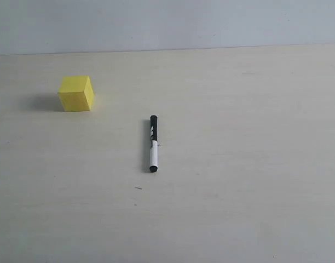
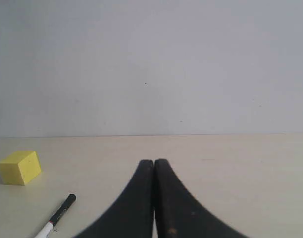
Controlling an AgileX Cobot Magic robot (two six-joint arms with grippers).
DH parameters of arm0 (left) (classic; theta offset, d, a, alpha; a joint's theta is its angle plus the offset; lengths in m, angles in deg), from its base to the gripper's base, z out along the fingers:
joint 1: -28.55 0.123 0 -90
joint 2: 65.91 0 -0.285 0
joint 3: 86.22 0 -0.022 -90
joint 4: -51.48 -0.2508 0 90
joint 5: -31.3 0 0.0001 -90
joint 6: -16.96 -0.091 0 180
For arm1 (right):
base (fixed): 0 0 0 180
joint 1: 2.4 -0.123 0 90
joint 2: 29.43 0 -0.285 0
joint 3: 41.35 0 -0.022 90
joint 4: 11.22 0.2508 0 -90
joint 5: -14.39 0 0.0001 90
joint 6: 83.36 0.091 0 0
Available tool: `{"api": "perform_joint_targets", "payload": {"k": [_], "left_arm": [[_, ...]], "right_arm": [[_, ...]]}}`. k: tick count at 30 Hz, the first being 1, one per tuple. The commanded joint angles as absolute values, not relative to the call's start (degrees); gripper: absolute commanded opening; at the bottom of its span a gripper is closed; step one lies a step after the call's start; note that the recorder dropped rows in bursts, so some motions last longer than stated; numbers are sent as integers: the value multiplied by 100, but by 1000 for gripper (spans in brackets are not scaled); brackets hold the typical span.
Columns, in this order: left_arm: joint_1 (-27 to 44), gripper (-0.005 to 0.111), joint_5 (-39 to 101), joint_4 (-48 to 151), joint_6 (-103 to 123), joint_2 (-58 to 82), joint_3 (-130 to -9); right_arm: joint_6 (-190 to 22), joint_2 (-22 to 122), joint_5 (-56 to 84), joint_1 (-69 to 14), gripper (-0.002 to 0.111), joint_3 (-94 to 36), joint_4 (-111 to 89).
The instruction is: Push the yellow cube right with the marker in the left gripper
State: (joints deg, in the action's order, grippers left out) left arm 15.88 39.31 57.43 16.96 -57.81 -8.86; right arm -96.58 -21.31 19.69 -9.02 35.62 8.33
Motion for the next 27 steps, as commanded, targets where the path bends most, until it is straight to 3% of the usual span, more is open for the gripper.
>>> {"api": "perform_joint_targets", "payload": {"k": [1,12,17,23,27], "left_arm": [[1590,0,3888,5741,1696,-5812,-900],[1590,0,1589,6351,2343,-5812,-900],[1590,0,1351,6374,3393,-5812,-900],[1590,0,1918,6297,4899,-5812,-900],[1590,0,2919,6103,4503,-5812,-900]], "right_arm": [[-9673,-2165,1941,-909,0,3587,829],[-9673,-2165,1941,-909,0,3587,829],[-9673,-2165,1941,-909,0,3587,829],[-9673,-2165,1941,-909,0,3587,829],[-9673,-2165,1941,-909,0,3587,829]]}}
